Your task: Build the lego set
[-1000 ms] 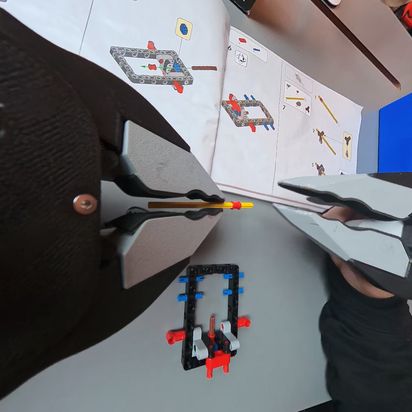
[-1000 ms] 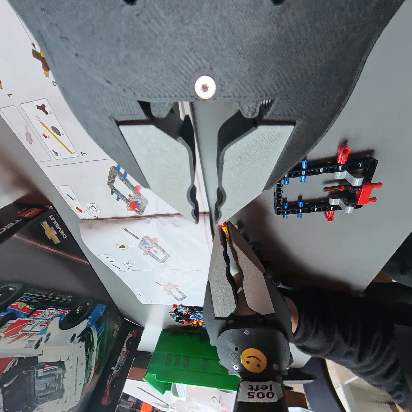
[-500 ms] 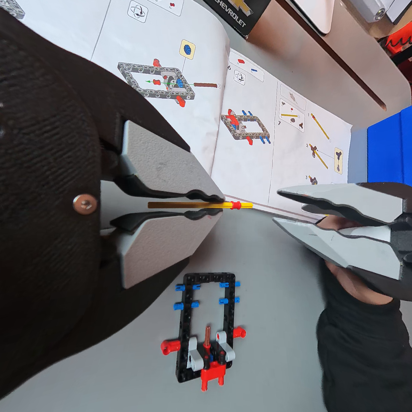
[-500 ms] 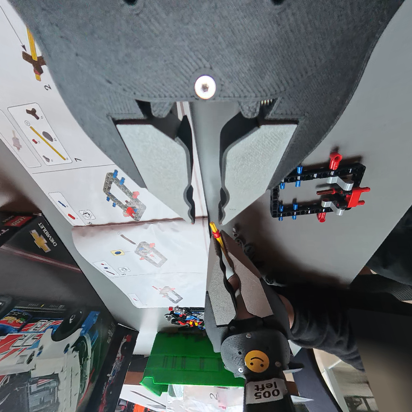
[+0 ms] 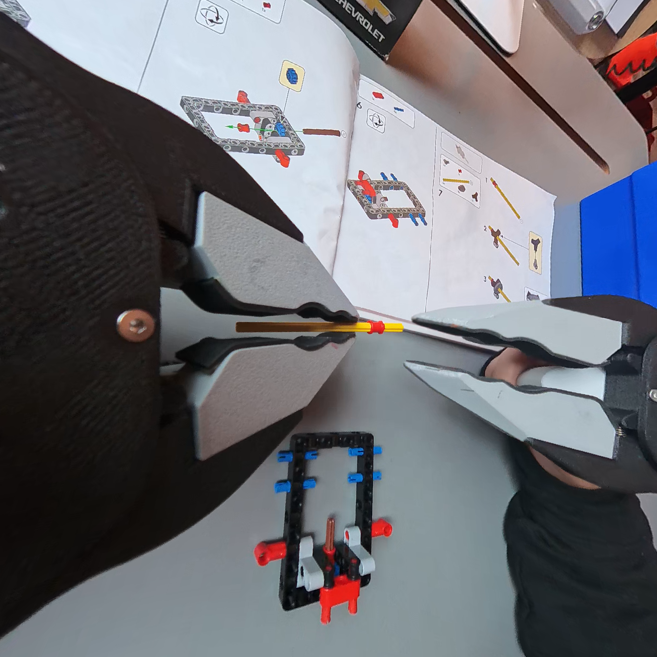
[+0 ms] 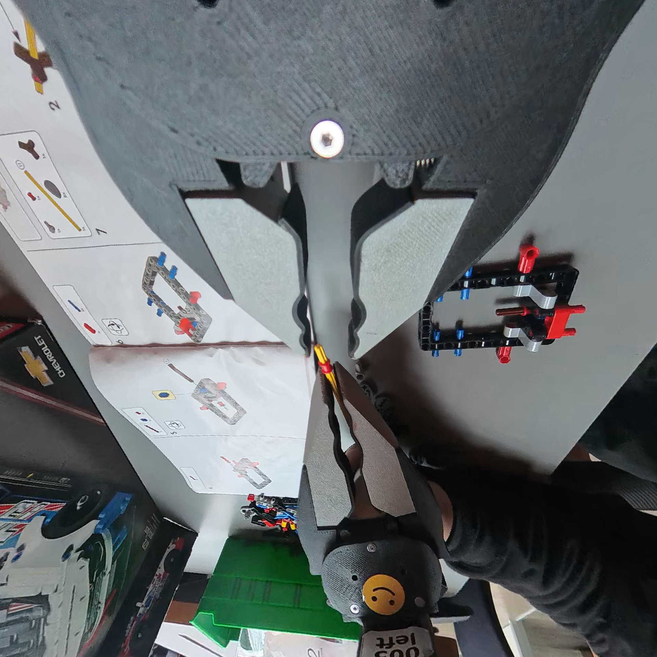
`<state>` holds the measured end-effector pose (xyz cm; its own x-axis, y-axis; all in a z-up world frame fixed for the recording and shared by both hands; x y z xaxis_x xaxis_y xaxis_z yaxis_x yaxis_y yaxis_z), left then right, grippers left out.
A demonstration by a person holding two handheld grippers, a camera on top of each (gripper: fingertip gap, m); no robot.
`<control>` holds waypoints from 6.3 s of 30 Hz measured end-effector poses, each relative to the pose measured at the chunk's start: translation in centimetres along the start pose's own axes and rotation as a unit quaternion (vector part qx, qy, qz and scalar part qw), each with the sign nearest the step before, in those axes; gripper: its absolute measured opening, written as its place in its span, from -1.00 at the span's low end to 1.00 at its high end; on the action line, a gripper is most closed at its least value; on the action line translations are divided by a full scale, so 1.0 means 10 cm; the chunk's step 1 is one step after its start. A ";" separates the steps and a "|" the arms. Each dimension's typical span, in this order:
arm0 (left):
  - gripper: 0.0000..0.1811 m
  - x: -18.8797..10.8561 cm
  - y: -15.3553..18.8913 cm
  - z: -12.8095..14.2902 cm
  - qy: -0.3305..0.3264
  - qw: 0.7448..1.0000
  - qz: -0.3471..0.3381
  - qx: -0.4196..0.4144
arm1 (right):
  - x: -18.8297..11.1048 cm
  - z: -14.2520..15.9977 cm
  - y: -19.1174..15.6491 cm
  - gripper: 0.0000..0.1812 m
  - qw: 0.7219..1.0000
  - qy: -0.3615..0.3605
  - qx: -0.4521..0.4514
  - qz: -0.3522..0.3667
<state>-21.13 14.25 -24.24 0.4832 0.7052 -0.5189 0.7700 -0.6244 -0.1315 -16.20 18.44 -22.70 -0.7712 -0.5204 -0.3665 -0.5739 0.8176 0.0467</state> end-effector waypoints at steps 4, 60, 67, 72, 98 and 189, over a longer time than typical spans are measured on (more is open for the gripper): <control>-0.98 0.00 0.05 -0.03 0.008 1.000 0.011 0.010 | 0.04 0.02 -0.04 -0.85 1.000 -0.016 -0.013 -0.002; -0.98 0.00 0.10 -0.06 0.011 1.000 0.016 0.017 | 0.02 0.04 -0.07 -0.92 1.000 -0.019 -0.008 -0.018; -0.98 0.01 0.11 -0.07 0.012 1.000 0.020 0.018 | 0.04 0.03 -0.09 -1.00 0.999 -0.020 -0.020 -0.015; -0.98 -0.01 0.13 -0.09 0.019 0.999 0.026 0.018 | 0.07 0.04 -0.11 -0.92 0.999 -0.027 -0.028 -0.013; -0.98 -0.09 0.20 -0.20 0.061 0.996 0.058 0.024 | 0.05 0.00 -0.18 -0.99 0.999 -0.010 -0.015 -0.043; -0.62 -0.07 0.10 -0.24 0.087 0.994 0.048 -0.052 | 0.11 0.07 -0.08 -1.00 0.995 -0.061 -0.066 0.045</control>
<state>-19.73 13.97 -22.00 0.6144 0.6969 -0.3698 0.7512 -0.6600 0.0042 -16.40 17.33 -23.78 -0.7866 -0.4070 -0.4644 -0.5419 0.8155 0.2033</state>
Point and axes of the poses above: each gripper's, where its closed fingertips meet, x out along the fingers, z out of its underside, y = z × x across the jaws, the point moved 3 cm from there along -x, back along the fingers, and after that the axes turned 2 degrees about x, right-handed, at the moved point
